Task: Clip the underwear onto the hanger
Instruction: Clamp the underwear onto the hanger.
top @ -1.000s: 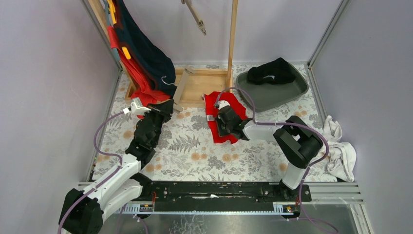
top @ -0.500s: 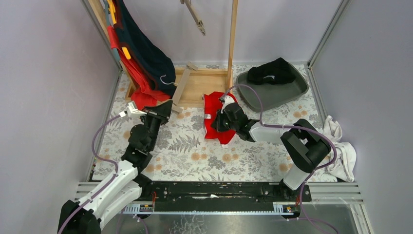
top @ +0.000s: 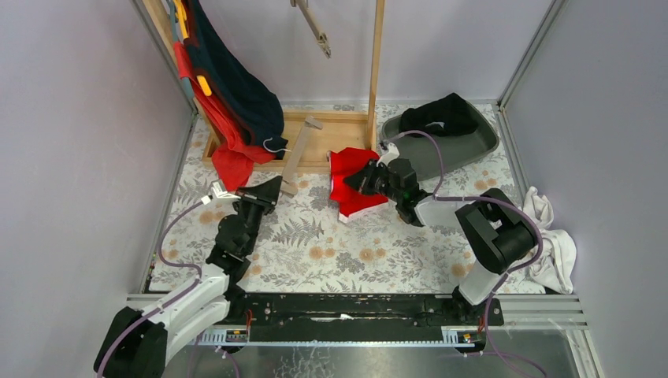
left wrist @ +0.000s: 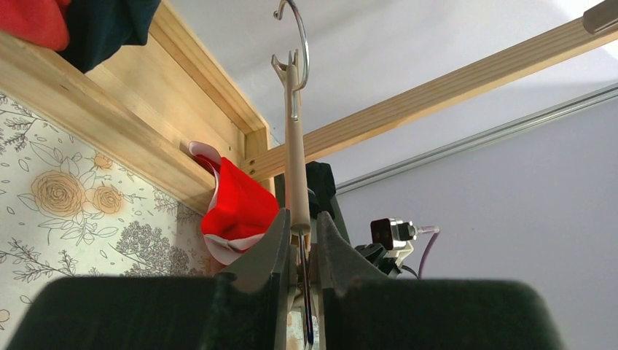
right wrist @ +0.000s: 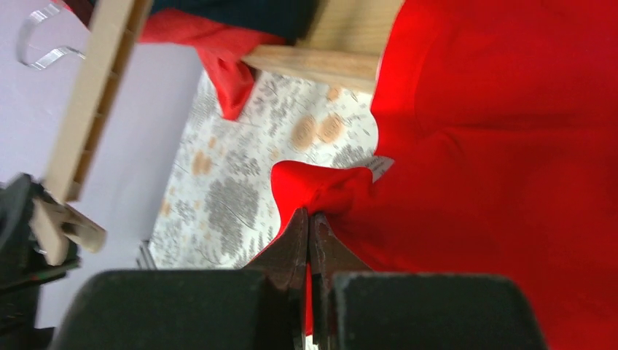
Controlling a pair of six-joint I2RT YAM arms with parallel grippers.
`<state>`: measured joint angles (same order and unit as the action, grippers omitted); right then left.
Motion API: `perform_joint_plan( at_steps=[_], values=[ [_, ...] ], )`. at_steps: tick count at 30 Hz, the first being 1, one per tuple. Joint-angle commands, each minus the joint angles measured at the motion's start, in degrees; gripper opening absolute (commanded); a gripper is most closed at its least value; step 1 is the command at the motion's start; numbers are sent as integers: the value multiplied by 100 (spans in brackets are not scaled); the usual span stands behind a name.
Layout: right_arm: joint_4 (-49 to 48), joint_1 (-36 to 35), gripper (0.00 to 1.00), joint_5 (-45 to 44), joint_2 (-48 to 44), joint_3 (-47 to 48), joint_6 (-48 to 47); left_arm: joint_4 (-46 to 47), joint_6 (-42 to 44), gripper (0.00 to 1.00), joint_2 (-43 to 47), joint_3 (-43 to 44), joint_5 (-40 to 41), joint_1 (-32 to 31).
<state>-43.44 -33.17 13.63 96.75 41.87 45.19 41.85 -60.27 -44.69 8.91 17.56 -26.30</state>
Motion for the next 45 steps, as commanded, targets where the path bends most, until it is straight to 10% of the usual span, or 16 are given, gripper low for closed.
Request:
perform_joint_plan(
  at_steps=[1,45],
  values=[
    [-1428,100,0,601,191,-11,673,1671,-363,0,-271,-257,228,-36],
    [-1235,91,0,1898,13,715,1581,4225,-954,0,-3081,277,169,-153]
  ],
)
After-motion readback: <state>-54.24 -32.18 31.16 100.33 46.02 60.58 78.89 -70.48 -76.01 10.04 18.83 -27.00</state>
